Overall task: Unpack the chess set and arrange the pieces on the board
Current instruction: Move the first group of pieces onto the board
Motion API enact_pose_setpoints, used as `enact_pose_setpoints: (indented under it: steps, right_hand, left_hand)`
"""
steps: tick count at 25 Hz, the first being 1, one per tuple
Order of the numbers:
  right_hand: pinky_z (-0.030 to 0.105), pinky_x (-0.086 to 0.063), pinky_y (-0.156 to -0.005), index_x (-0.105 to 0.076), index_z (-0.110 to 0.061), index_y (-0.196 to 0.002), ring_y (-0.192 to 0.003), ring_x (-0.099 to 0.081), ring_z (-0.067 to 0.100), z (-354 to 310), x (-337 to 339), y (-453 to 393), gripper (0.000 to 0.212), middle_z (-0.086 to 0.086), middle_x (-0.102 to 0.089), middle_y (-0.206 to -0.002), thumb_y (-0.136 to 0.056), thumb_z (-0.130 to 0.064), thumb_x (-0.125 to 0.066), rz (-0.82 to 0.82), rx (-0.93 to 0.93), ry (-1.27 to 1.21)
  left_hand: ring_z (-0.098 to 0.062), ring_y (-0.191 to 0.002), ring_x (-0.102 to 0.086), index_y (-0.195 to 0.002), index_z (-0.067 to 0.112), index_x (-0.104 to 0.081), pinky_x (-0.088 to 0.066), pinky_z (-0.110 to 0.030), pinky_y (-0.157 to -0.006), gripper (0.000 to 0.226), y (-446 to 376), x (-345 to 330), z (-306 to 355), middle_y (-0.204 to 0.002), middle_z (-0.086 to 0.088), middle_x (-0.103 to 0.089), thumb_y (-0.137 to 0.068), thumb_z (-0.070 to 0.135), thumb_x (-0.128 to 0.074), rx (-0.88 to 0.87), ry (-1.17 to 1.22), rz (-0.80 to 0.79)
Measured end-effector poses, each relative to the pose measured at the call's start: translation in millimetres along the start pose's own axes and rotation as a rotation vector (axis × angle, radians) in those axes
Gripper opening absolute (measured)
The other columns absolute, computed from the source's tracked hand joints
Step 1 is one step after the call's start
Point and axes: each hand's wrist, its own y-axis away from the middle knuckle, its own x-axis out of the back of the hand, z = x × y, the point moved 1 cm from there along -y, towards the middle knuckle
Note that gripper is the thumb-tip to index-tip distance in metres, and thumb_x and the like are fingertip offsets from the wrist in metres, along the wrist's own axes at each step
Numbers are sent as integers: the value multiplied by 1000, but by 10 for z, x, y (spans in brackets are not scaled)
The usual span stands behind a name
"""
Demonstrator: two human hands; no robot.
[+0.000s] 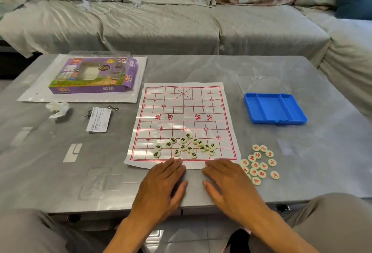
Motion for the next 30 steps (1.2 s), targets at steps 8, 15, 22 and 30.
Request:
enact_pose_setpoints:
  steps: [8,15,22,30]
  right_hand:
    - [25,-46,-77,-63,-25,-109,-99,-56,16,597,126,200,22,-6,-59,-116,-91,-36,-59,56,-329,36]
    - [18,-37,-78,-53,-31,-122,-107,-45,9,957,380,386,31,-10,-45,-128,-91,-36,-55,74,-485,-75]
    - [20,-45,-78,-62,-27,-108,-91,-54,9,1168,319,408,19,-8,-51,-112,-89,-25,-60,-3,-471,-192]
    - [22,-47,-76,-60,-28,-101,-86,-52,7,1182,291,391,13,-11,-54,-101,-88,-30,-63,59,-444,-198]
  left_hand:
    - [-16,-121,-56,-122,21,-65,-39,-30,-99,51,-39,-15,65,-126,5,-63,-91,51,-40,1,-43,8]
    - [-15,-101,-58,-112,20,-66,-50,-29,-88,29,-337,-101,749,-112,4,-67,-85,31,-62,-222,27,12]
    - [-20,-88,-58,-105,18,-66,-49,-32,-69,25,-916,-451,1385,-106,-2,-66,-83,28,-68,-358,22,-111]
    - [-19,-83,-55,-105,15,-67,-47,-29,-65,20,-912,-542,1406,-103,-3,-62,-87,24,-67,-337,111,-142]
